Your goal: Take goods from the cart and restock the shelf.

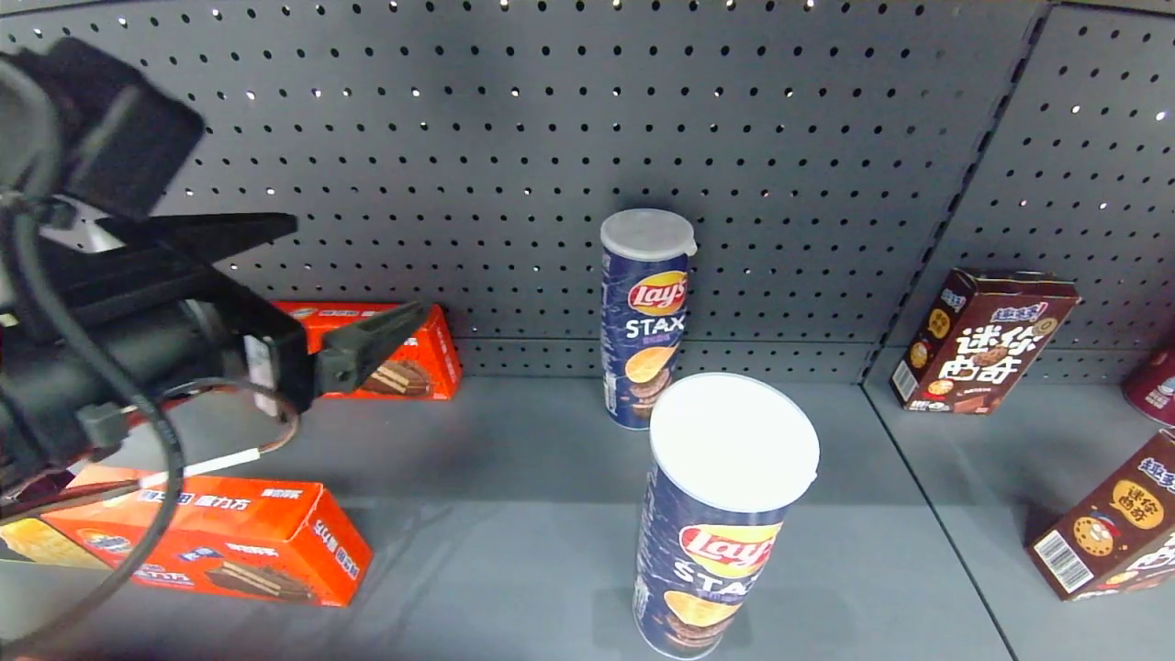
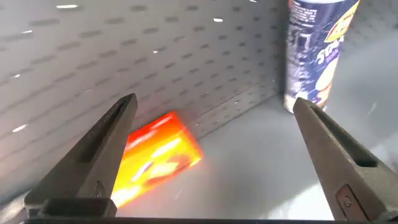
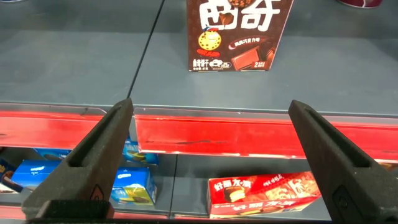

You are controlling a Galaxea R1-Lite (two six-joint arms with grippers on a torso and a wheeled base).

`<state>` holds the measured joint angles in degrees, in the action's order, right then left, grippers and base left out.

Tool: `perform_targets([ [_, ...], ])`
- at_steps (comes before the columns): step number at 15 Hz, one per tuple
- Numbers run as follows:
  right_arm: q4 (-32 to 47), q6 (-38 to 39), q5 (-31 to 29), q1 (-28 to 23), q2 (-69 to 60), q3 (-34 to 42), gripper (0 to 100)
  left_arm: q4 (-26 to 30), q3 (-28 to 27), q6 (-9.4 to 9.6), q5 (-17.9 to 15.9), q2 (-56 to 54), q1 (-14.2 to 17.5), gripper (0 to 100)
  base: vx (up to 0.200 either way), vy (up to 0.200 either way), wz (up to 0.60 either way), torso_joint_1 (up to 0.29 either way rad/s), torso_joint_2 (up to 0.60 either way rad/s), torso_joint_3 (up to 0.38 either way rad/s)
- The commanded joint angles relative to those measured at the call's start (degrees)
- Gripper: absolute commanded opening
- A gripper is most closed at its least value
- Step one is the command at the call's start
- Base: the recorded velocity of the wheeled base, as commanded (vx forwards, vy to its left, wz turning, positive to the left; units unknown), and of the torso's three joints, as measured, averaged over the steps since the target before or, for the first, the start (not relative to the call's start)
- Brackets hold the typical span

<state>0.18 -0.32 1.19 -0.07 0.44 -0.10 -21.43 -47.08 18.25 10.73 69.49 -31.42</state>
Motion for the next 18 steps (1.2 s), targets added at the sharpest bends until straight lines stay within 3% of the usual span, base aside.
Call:
perform_targets([
  [1,0.0,0.0,0.0,0.1,0.1,0.0,100,0.3,7.5,1.09,5.2,-13.2,-1.2,100,0.0,0.0,0.0,0.0,0.0,0.0],
  [2,0.0,0.0,0.0,0.1,0.1,0.0,100,0.4,12.7,2.93,8.4,-19.0,-0.8,100,0.0,0.0,0.0,0.0,0.0,0.0],
  [4,0.0,0.0,-0.1,0.0,0.1,0.0,100,0.5,20.7,2.76,13.6,-26.0,0.9,100,0.0,0.0,0.0,0.0,0.0,0.0],
  [5,0.0,0.0,-0.1,0.1,0.1,0.0,100,1.0,28.0,2.23,17.1,-30.9,4.3,100,0.0,0.0,0.0,0.0,0.0,0.0],
  [8,0.0,0.0,0.0,0.0,0.1,0.0,100,2.4,35.6,1.53,17.3,-35.3,14.5,100,0.0,0.0,0.0,0.0,0.0,0.0],
  [9,0.0,0.0,-0.1,0.0,0.2,0.0,100,2.7,37.7,-1.37,17.0,-35.5,18.8,100,0.0,0.0,0.0,0.0,0.0,0.0],
  [10,0.0,0.0,-0.1,0.0,0.1,0.0,100,2.7,39.5,-3.75,17.0,-36.0,19.2,100,0.0,0.0,0.0,0.0,0.0,0.0],
  [11,0.0,0.1,-0.1,0.1,0.1,0.0,100,2.7,41.3,-4.63,17.0,-38.0,19.0,100,0.0,0.0,0.0,0.0,0.0,0.0],
  [14,0.1,0.0,-0.1,0.0,0.2,0.0,100,4.7,47.1,-4.8,16.3,-49.1,18.2,100,0.0,0.0,0.0,0.0,0.0,0.0],
  [15,0.0,0.1,-0.1,0.0,0.2,0.0,100,14.5,47.1,-4.8,15.6,-57.6,17.8,100,0.0,0.0,0.0,0.0,0.0,0.0],
  [16,0.1,0.1,0.0,0.1,0.2,0.0,100,20.2,46.6,-4.54,14.3,-64.6,17.2,100,0.0,0.0,0.0,0.0,0.0,0.0],
  [17,0.1,0.1,0.0,0.1,0.2,0.0,100,20.3,46.1,-8.05,13.0,-63.3,17.2,100,0.0,0.0,0.0,0.0,0.0,0.0],
  [18,0.1,0.1,-0.1,0.1,0.3,0.0,100,18.9,46.8,-9.55,12.7,-63.4,17.2,100,0.0,0.0,0.0,0.0,0.0,0.0],
])
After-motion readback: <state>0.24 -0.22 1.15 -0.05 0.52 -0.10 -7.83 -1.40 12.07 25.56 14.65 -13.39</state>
